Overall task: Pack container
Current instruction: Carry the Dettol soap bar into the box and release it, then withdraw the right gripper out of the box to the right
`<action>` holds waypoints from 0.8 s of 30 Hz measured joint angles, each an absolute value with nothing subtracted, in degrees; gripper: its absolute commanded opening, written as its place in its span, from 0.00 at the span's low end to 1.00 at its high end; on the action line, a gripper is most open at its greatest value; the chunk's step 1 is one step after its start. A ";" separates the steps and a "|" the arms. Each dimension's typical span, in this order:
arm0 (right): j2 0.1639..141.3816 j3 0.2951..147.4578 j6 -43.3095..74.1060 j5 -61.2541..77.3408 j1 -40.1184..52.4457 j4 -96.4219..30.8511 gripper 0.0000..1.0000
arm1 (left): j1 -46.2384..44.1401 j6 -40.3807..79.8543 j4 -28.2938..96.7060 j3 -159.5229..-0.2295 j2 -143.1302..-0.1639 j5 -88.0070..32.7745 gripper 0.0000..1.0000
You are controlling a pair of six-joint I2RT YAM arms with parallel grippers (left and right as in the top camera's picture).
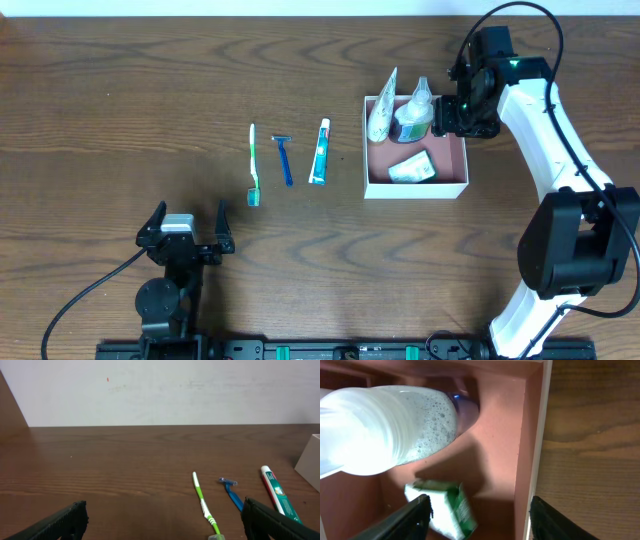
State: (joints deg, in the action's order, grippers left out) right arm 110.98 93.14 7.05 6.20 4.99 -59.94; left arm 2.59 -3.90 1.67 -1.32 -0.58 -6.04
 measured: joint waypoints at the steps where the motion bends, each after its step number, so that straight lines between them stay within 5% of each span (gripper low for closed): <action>1: 110.98 93.14 7.01 6.11 4.91 -60.03 0.68 | 2.59 -3.92 1.67 -1.32 -0.58 -6.04 0.98; 9: 110.98 96.99 8.14 2.09 1.28 -64.62 0.82 | 2.59 -3.92 1.67 -1.32 -0.58 -6.04 0.98; 14: 110.96 102.17 12.05 -0.91 -5.96 -63.72 0.99 | 2.59 -3.92 1.67 -1.32 -0.58 -6.04 0.98; 24: 110.96 99.59 28.56 3.46 -22.31 -61.23 0.99 | 2.59 -3.92 1.67 -1.32 -0.58 -6.04 0.98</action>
